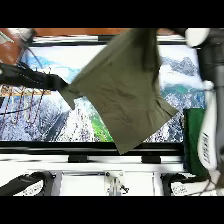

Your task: Fold the shirts.

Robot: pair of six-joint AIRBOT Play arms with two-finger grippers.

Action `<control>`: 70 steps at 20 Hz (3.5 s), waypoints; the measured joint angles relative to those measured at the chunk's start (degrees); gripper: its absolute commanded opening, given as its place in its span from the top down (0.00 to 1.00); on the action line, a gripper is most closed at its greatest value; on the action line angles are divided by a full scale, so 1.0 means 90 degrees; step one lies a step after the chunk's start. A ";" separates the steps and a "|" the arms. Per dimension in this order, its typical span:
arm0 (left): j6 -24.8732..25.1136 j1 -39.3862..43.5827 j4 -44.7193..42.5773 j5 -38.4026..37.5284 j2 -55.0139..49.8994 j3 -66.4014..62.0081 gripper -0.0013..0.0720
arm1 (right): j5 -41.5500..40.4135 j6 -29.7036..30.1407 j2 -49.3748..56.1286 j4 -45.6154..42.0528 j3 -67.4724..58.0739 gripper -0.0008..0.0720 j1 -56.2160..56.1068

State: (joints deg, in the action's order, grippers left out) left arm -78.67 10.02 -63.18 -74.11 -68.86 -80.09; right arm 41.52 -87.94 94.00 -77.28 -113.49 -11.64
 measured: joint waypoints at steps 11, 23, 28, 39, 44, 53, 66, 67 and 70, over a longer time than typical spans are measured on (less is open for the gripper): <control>0.0765 -0.0323 0.0799 -0.0155 -0.1030 -0.0109 0.94 | 0.4541 -0.0092 0.0306 0.0845 -0.0007 0.16 0.0818; 0.0937 -0.0884 0.0855 -0.0520 -0.1069 -0.1010 0.94 | 0.4595 -0.0962 -0.5037 0.2572 0.8551 0.16 0.1906; 0.0988 -0.0908 0.0857 -0.0374 -0.1069 -0.1030 0.94 | 0.3507 -0.1258 -0.5904 0.3417 1.0414 0.16 0.1921; 0.1003 -0.0911 0.0857 -0.0316 -0.1069 -0.1032 0.94 | 0.0602 -0.0838 -0.4097 0.5083 1.0807 0.15 -0.0627; 0.1003 -0.0911 0.0860 -0.0313 -0.1069 -0.1032 0.94 | -0.0248 -0.0590 -0.3376 0.5569 1.0547 0.87 -0.1331; 0.1093 -0.1229 0.1100 -0.0197 -0.0950 -0.2492 0.94 | 0.0508 0.0158 -0.4333 0.3388 0.7507 0.89 -0.0522; 0.0687 -0.1545 0.1331 0.3701 0.2715 -0.3691 0.94 | 0.1217 -0.0510 -0.6237 0.1341 0.0772 0.89 0.0916; 0.0687 -0.1545 0.1158 0.3546 0.2868 -0.3645 0.94 | 0.1506 -0.0573 -0.6215 0.1285 0.0678 0.89 0.0923; 0.0668 -0.1545 0.0712 0.2720 0.3053 -0.3502 0.94 | 0.2752 -0.0862 -0.5962 0.0804 0.0546 0.89 0.0937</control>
State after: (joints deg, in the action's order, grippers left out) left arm -72.66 -3.88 -56.77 -49.63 -41.39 -111.61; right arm 66.28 -95.70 40.34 -70.04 -108.57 -3.20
